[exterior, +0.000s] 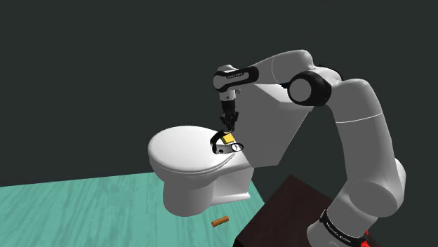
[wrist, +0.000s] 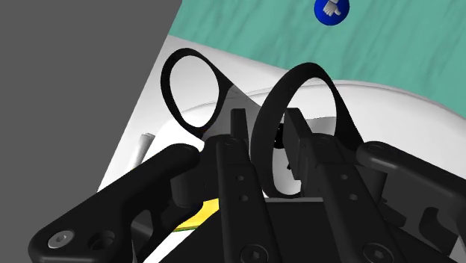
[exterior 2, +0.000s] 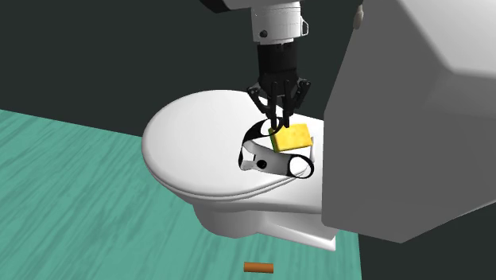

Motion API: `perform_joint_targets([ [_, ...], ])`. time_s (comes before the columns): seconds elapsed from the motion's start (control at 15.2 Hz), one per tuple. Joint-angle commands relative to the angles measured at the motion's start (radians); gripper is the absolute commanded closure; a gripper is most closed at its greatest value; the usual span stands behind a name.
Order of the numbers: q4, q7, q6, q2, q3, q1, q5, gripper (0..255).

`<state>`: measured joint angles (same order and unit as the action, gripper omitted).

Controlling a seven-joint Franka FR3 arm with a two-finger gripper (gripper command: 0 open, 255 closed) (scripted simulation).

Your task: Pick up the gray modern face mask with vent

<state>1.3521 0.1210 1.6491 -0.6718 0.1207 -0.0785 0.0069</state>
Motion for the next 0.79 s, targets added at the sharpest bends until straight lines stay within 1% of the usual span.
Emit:
perform_joint_targets([
  [0.0, -0.008, 0.000, -0.016, 0.008, 0.001, 0.000, -0.001, 255],
  [0.73, -0.095, 0.005, -0.141, 0.046, 0.004, 0.000, -0.005, 255],
])
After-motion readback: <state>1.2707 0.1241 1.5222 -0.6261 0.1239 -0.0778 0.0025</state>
